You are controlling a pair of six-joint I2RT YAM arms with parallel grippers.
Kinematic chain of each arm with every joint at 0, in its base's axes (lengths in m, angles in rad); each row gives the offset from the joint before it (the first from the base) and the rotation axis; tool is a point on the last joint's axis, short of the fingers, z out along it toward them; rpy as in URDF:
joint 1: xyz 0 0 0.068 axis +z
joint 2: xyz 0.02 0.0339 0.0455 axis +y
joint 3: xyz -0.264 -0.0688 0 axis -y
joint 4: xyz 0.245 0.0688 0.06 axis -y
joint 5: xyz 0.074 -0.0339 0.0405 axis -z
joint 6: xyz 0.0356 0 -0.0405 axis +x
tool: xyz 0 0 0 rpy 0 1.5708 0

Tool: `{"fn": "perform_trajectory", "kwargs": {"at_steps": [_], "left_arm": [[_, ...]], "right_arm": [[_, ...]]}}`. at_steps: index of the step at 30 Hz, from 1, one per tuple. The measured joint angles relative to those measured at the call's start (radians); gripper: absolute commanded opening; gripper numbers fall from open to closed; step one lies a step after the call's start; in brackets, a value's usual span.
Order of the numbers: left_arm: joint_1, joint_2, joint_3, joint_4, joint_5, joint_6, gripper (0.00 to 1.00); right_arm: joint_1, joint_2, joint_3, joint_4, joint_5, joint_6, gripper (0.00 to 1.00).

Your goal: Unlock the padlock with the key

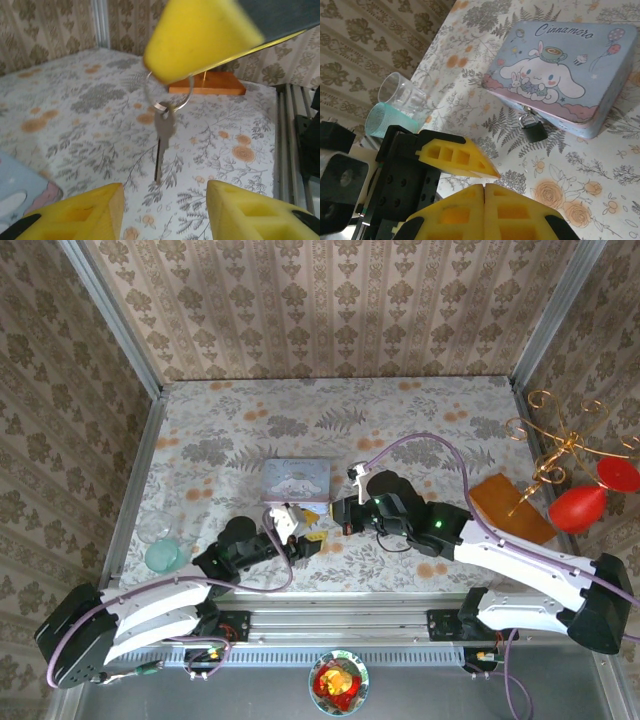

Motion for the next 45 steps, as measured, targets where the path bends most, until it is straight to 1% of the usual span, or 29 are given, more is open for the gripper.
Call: {"fn": "perform_trajectory", "kwargs": {"at_steps": [4,7,10,13,19,21,23,25,32,36,37,39,41,43,45], "left_arm": [[-0.020,0.000,-0.001,0.039,0.019,0.054,0.43],[-0.024,-0.001,-0.003,0.053,0.027,0.077,0.37],[-0.024,-0.002,-0.003,0.060,0.030,0.096,0.35],[-0.024,-0.002,-0.003,0.068,0.029,0.103,0.29],[-0.024,-0.002,-0.003,0.077,0.027,0.107,0.24],[-0.024,-0.002,-0.003,0.077,0.025,0.106,0.19],[-0.024,-0.002,-0.003,0.077,0.022,0.106,0.12],[-0.024,-0.002,-0.003,0.078,0.018,0.109,0.08],[-0.024,-0.002,-0.003,0.077,0.002,0.107,0.01],[-0.024,-0.002,-0.003,0.077,-0.012,0.107,0.00],[-0.024,-0.002,-0.003,0.077,-0.020,0.107,0.00],[-0.024,-0.002,-0.003,0.069,-0.041,0.111,0.00],[-0.024,-0.002,0.000,0.037,-0.077,0.128,0.00],[-0.024,-0.002,0.019,-0.024,-0.119,0.159,0.00],[-0.024,0.000,0.050,-0.079,-0.156,0.197,0.00]], "right_arm": [[0.005,-0.014,-0.002,0.019,-0.050,-0.003,0.00],[0.011,-0.037,-0.011,0.045,-0.077,-0.003,0.00],[0.014,-0.055,-0.024,0.067,-0.090,-0.002,0.00],[0.015,-0.056,-0.037,0.084,-0.099,0.001,0.00],[0.019,-0.056,-0.042,0.093,-0.102,0.002,0.00],[0.020,-0.056,-0.042,0.095,-0.101,0.002,0.00],[0.021,-0.056,-0.042,0.098,-0.101,0.002,0.00],[0.021,-0.056,-0.042,0.100,-0.101,0.005,0.00],[0.021,-0.056,-0.050,0.102,-0.098,0.009,0.00],[0.021,-0.056,-0.050,0.101,-0.084,0.009,0.00],[0.021,-0.056,-0.050,0.101,-0.077,0.012,0.05],[0.021,-0.056,-0.050,0.090,-0.051,0.022,0.25],[0.018,-0.056,-0.050,0.054,-0.010,0.041,0.39],[0.005,-0.056,-0.050,0.021,0.018,0.068,0.44],[-0.022,-0.056,-0.053,0.009,0.028,0.111,0.45]]}}
